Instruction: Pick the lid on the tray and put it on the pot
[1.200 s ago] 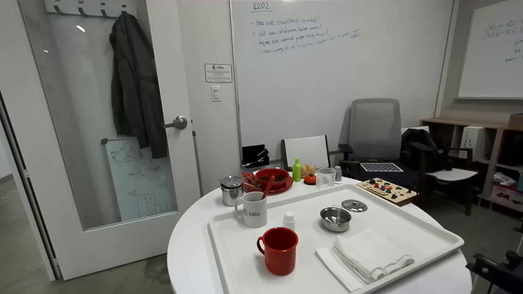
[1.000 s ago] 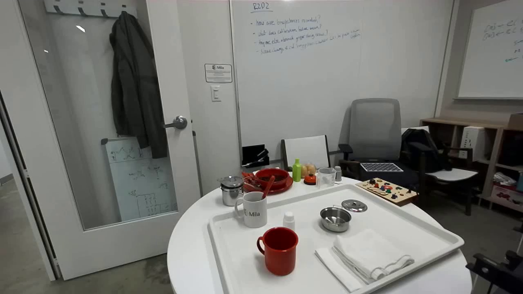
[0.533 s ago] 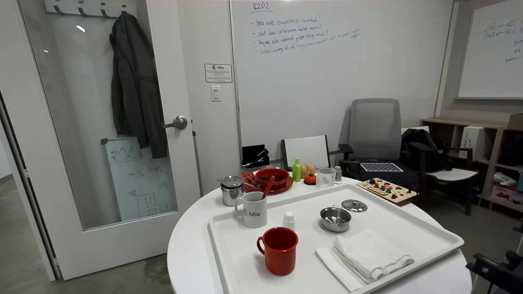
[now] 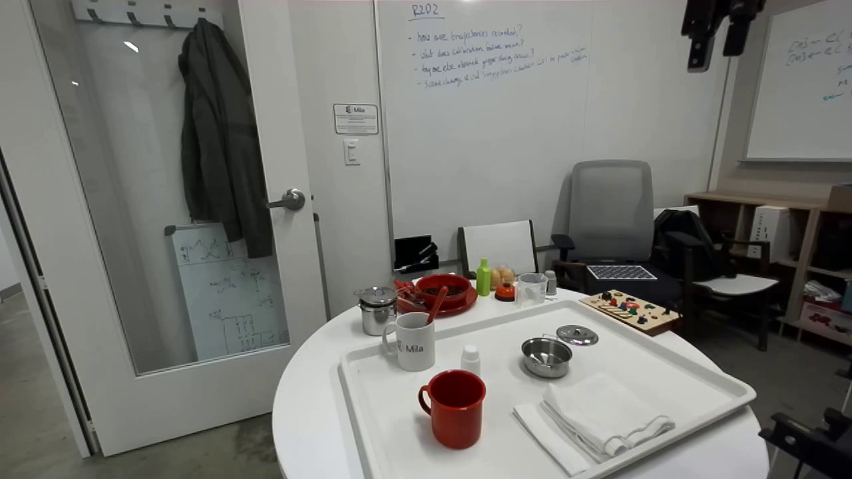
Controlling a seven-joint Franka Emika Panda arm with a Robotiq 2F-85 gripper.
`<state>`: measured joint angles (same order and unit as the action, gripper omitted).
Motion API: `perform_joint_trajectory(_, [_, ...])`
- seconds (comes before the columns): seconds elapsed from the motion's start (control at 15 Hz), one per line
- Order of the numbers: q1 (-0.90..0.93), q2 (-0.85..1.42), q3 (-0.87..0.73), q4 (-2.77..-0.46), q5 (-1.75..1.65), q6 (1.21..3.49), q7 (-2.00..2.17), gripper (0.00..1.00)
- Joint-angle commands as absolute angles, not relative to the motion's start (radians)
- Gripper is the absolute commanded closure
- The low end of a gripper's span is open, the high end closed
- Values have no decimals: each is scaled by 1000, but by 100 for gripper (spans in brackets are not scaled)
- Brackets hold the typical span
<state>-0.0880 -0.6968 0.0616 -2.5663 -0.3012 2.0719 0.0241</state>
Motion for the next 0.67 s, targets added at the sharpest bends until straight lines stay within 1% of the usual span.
perform_joint_trajectory(0.0, [-96,-572,50,-2554,-332,2217,61,0])
perform_joint_trajectory(0.33, [-161,-353,64,-2527,-381,2333,157,0])
perform_joint_trajectory(0.6, [-173,-169,68,-2454,-449,2323,259,0])
